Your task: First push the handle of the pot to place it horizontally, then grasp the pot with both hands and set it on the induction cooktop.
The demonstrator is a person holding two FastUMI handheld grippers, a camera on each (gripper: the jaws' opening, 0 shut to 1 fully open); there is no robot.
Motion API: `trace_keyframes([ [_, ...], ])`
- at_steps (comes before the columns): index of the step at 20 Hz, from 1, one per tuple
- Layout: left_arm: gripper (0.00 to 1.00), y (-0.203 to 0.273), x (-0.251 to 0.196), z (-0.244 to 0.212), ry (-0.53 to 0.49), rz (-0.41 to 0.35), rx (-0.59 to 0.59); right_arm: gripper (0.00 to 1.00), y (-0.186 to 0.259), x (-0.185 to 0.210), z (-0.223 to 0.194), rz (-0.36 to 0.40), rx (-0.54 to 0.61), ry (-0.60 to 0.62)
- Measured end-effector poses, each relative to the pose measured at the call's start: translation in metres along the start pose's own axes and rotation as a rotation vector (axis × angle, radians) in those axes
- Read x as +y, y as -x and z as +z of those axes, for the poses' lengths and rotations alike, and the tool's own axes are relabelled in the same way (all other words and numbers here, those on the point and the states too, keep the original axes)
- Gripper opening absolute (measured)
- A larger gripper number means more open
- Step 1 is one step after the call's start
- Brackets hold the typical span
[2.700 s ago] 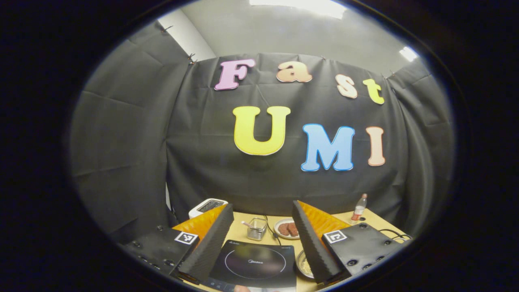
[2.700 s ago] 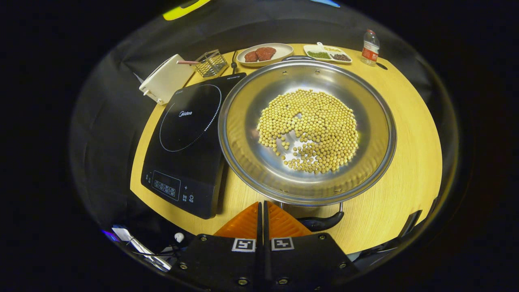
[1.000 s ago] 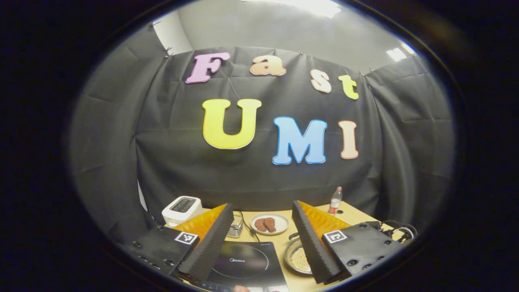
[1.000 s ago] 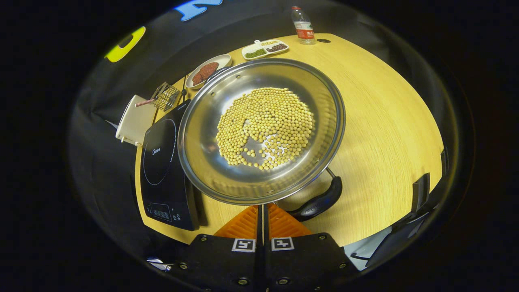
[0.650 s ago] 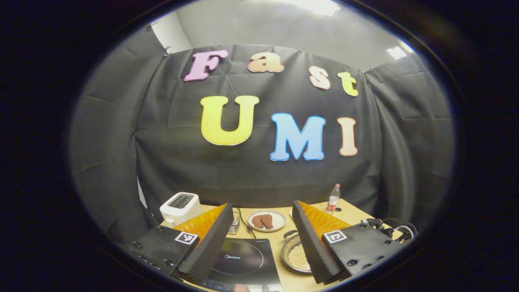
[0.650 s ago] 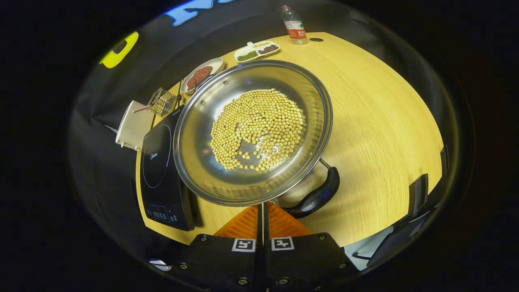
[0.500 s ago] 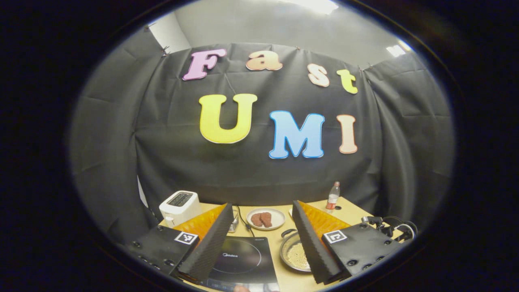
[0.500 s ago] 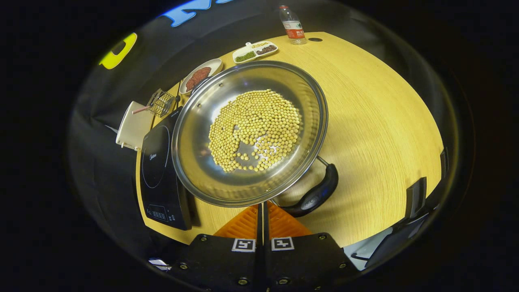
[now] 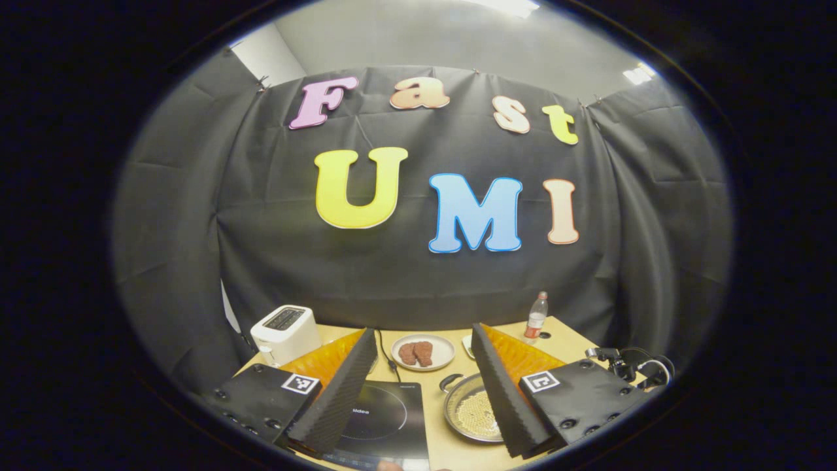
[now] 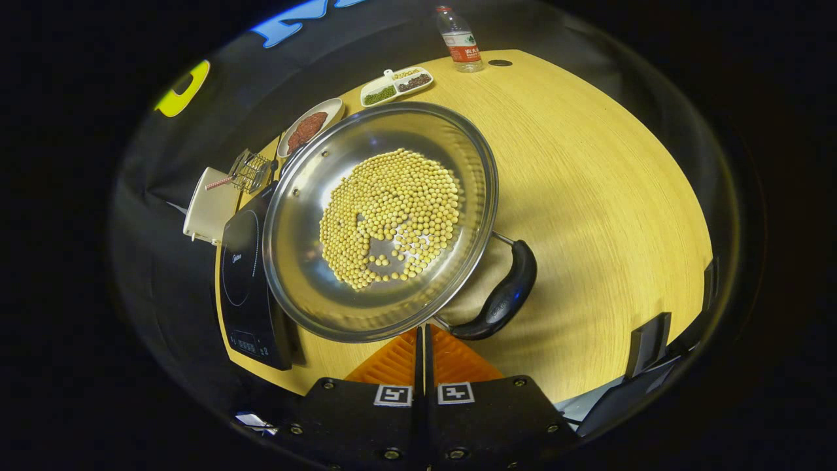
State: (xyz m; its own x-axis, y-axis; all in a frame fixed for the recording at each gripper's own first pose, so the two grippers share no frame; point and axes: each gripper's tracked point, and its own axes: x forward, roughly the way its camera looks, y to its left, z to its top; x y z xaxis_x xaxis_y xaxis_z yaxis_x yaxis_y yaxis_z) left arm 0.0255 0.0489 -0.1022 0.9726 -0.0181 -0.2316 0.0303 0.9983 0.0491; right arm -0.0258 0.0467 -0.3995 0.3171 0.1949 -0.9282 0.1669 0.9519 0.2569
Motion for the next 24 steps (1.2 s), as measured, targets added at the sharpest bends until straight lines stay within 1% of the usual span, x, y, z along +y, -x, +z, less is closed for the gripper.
trace_keyframes([
  [3,0.99,-0.006,-0.011,0.002,-0.002,0.002,0.003,0.00,0.002,-0.013,0.008,-0.006,0.001,0.002],
  [4,0.97,-0.008,-0.015,0.002,-0.003,0.002,0.004,0.00,0.002,-0.016,0.011,-0.007,0.001,0.004],
  [5,0.99,-0.010,-0.019,0.001,-0.003,0.002,0.006,0.00,0.002,-0.020,0.014,-0.011,0.000,0.008],
  [10,0.99,-0.015,-0.034,-0.003,-0.008,0.003,0.022,0.00,0.003,-0.035,0.027,-0.021,-0.001,0.031],
  [15,0.99,-0.018,-0.041,-0.008,-0.012,0.008,0.034,0.00,0.002,-0.051,0.042,-0.049,-0.003,0.074],
  [17,0.95,-0.019,-0.044,-0.008,-0.010,0.010,0.038,0.00,0.001,-0.056,0.048,-0.060,0.000,0.094],
  [19,0.95,-0.021,-0.046,-0.009,-0.014,0.013,0.040,0.00,0.000,-0.062,0.055,-0.070,-0.002,0.117],
  [20,0.99,-0.022,-0.046,-0.011,-0.016,0.015,0.043,0.00,-0.001,-0.065,0.058,-0.078,-0.002,0.129],
  [24,0.99,-0.026,-0.052,-0.021,-0.013,0.009,0.072,0.00,-0.003,-0.075,0.075,-0.099,-0.015,0.163],
])
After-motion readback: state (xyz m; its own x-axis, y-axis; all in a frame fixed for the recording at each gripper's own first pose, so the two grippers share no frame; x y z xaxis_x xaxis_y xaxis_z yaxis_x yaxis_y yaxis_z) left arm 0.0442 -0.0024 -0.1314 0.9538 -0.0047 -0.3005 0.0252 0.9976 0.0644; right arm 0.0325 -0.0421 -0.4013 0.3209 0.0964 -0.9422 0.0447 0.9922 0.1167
